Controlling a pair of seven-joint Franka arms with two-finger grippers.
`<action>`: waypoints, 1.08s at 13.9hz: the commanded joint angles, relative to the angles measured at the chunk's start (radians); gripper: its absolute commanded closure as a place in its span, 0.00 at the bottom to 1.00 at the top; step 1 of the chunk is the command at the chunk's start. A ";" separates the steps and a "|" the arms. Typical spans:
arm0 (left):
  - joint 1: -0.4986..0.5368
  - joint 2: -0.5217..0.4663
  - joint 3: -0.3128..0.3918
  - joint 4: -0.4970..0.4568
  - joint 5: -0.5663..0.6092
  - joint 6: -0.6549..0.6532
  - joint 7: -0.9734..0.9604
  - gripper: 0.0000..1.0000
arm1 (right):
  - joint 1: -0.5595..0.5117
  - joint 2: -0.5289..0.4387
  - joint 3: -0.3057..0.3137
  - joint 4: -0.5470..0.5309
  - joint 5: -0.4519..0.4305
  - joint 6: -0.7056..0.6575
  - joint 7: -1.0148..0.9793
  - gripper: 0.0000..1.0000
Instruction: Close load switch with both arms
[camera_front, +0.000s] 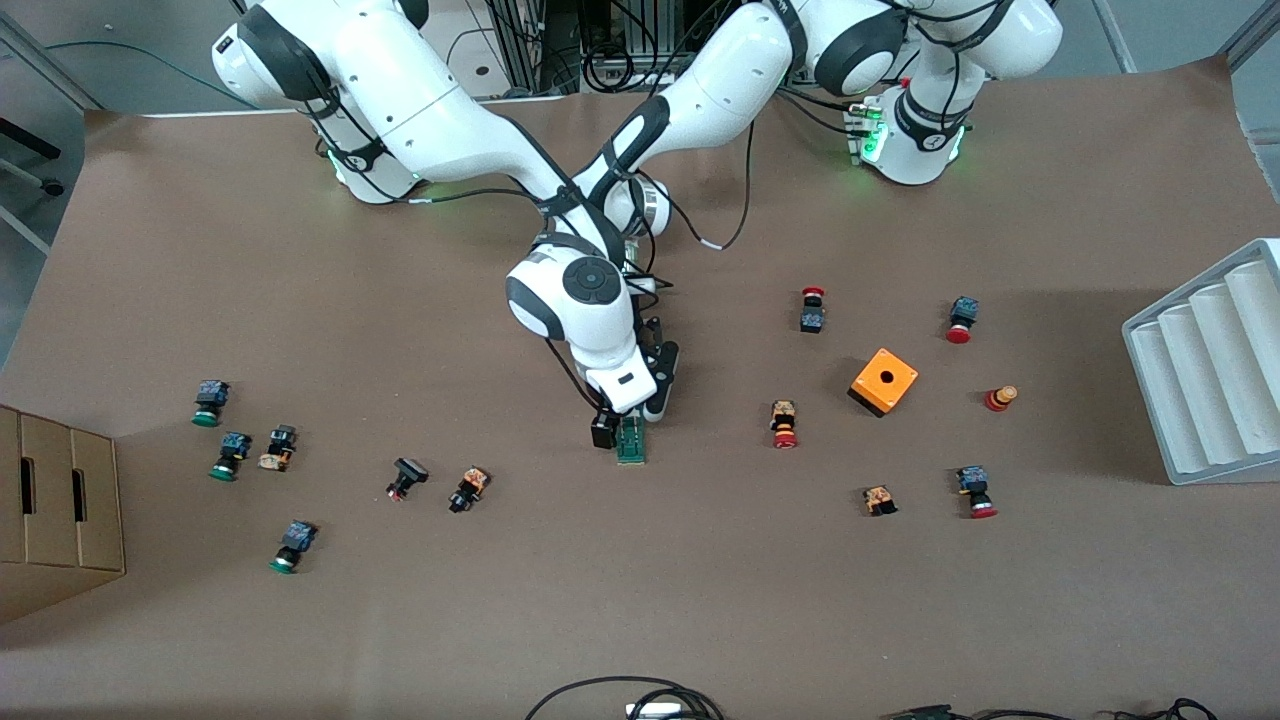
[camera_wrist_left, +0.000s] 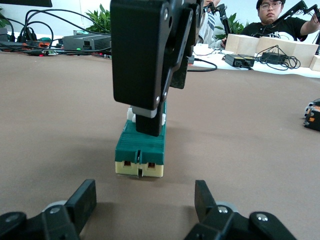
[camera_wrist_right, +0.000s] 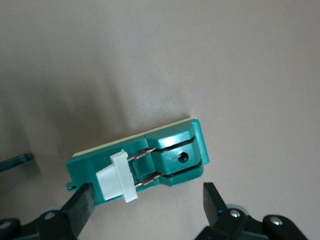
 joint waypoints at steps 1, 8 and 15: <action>-0.013 0.011 0.008 0.012 0.011 -0.010 -0.007 0.12 | 0.010 0.024 -0.011 0.032 0.024 0.014 0.000 0.03; -0.013 0.011 0.008 0.012 0.011 -0.012 -0.011 0.12 | 0.017 0.043 -0.011 0.042 0.024 0.027 0.000 0.03; -0.013 0.011 0.008 0.012 0.011 -0.012 -0.011 0.12 | 0.020 0.041 -0.012 0.042 0.024 0.027 0.000 0.09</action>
